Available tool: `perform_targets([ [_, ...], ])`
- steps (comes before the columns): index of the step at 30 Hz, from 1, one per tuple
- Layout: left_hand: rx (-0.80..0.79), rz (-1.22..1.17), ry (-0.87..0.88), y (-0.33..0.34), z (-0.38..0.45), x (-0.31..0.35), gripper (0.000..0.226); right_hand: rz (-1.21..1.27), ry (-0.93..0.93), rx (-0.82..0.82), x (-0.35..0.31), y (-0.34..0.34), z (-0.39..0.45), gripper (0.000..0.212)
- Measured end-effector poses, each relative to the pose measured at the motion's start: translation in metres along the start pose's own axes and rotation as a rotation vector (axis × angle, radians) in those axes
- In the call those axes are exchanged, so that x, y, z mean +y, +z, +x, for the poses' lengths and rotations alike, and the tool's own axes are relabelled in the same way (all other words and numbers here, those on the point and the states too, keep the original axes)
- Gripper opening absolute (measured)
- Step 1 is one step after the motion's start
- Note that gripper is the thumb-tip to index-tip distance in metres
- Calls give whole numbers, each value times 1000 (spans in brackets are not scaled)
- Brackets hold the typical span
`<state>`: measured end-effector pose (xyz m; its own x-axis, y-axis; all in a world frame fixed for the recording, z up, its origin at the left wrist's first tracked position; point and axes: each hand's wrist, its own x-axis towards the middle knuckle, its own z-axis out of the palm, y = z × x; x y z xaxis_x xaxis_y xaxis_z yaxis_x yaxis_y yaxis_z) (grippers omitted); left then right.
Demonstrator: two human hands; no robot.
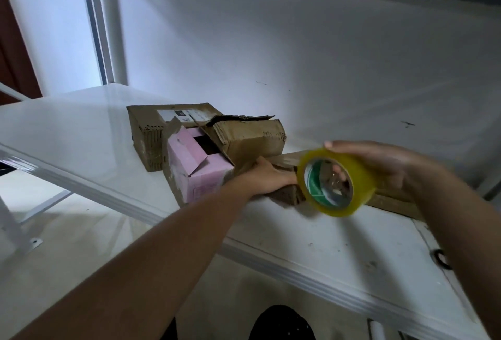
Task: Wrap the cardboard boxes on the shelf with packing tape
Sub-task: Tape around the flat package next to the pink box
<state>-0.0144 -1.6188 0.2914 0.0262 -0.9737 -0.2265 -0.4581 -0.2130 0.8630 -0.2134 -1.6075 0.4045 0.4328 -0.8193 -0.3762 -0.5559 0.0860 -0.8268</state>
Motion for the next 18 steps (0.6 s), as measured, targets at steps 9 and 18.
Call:
perform_targets([
  [9, 123, 20, 122, 11, -17, 5, 90, 346, -195, 219, -35, 20, 25, 30],
  [18, 152, 158, 316, 27, -29, -4, 141, 214, -141, 253, -34, 32, 36, 36],
])
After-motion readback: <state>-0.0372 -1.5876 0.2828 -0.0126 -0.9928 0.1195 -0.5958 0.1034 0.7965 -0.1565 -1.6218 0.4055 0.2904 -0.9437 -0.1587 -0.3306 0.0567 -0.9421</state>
